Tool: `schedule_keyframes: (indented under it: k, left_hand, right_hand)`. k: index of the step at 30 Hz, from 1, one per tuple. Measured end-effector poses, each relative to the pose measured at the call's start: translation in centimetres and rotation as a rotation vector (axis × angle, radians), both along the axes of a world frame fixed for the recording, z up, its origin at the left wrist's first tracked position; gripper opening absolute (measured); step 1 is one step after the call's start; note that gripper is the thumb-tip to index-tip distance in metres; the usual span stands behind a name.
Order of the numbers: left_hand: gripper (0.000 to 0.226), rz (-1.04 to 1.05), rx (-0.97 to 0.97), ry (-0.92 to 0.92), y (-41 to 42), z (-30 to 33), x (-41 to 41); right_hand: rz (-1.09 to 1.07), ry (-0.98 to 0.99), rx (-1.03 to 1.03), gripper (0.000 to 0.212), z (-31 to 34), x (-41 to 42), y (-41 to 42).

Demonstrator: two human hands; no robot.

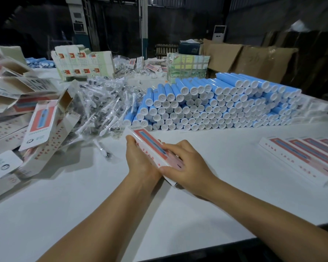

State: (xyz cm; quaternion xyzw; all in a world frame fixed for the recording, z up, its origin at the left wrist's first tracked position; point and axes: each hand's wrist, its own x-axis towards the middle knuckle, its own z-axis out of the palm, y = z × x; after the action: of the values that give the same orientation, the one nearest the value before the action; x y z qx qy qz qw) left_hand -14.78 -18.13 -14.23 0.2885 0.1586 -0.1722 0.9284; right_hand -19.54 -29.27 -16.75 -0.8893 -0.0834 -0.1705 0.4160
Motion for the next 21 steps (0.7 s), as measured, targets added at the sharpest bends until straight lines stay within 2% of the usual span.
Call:
schedule_keyframes:
  k: [7, 14, 19, 21]
  left_hand:
    - [0.051, 0.019, 0.066, -0.058, -0.6, -0.3, 0.2]
    - [0.044, -0.140, 0.475, -0.327, -1.7, -0.3, -1.1]
    - [0.032, -0.201, 0.725, -0.479, -2.3, -0.9, -1.4]
    - [0.029, -0.209, 0.748, -0.511, -2.5, -1.1, -1.4]
  right_hand:
    - [-0.069, 0.010, -0.048, 0.045, 0.2, 0.4, -0.4]
    - [-0.174, -0.047, -0.119, 0.049, 1.5, -1.6, -5.9]
    - [-0.513, -0.114, -0.225, 0.045, 2.6, -4.7, -16.2]
    - [-0.687, -0.099, -0.313, 0.043, 3.5, -6.1, -21.8]
